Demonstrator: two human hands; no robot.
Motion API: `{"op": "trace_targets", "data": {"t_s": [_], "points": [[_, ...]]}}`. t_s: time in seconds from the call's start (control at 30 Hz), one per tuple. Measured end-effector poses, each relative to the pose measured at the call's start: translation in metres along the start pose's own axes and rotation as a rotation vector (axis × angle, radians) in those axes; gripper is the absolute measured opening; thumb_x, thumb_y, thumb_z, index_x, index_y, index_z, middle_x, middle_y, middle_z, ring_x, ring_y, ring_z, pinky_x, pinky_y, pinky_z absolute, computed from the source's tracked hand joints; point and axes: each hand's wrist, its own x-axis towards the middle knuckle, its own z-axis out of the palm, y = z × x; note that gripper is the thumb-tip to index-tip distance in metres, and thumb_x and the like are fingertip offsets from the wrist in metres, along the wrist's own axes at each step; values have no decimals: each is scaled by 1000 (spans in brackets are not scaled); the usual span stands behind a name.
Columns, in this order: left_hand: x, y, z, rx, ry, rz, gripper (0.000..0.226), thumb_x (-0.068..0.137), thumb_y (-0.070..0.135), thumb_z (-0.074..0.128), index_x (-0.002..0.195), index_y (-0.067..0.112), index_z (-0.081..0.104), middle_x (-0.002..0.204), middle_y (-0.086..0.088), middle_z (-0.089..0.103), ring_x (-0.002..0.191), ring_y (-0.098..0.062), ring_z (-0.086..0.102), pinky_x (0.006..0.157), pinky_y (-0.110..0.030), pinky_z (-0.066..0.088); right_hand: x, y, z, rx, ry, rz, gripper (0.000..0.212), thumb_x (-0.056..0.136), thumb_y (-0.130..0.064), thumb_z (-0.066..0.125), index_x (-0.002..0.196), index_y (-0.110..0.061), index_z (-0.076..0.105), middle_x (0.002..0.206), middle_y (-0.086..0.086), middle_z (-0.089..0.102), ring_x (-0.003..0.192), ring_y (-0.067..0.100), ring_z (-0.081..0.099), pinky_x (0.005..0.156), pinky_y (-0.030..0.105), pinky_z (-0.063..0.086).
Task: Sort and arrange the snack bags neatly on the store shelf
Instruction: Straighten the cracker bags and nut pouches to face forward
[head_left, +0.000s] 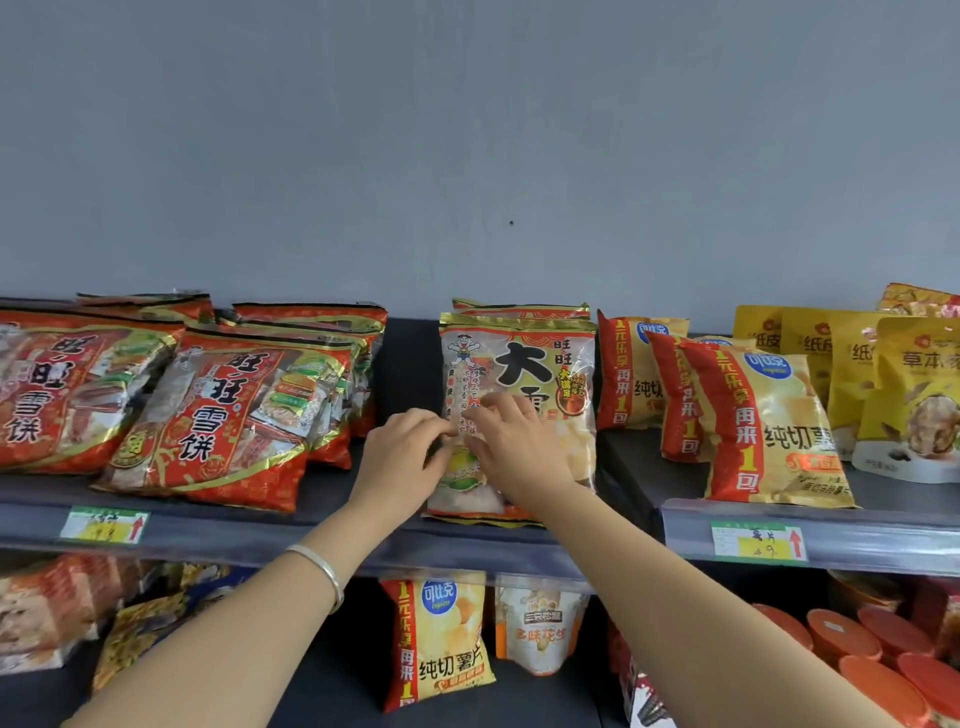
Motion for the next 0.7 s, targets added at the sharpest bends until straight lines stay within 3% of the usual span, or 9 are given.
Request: {"op": "trace_targets", "data": {"t_s": [0.17, 0.4, 0.7], "points": [[3, -74, -41, 75, 31, -70, 22, 88, 17, 61, 110, 18, 66, 111, 0, 62, 105, -21, 57, 84, -35, 44, 52, -57, 25, 42, -17, -58, 40, 98, -34, 46, 136, -20, 50, 139, 5, 45, 131, 29, 37, 101, 46, 40], [25, -173, -83, 102, 14, -146, 29, 92, 26, 55, 121, 22, 59, 122, 4, 54, 116, -17, 50, 98, -37, 39, 129, -126, 56, 84, 31, 32, 40, 98, -32, 46, 134, -17, 52, 135, 5, 49, 126, 28, 42, 95, 41, 44], [94, -250, -97, 158, -42, -123, 34, 96, 33, 48, 129, 27, 53, 137, 6, 49, 130, -15, 41, 109, -41, 29, 213, -134, 71, 94, -20, 145, 41, 100, -29, 41, 140, -20, 43, 141, 5, 45, 130, 28, 40, 100, 42, 41]]}}
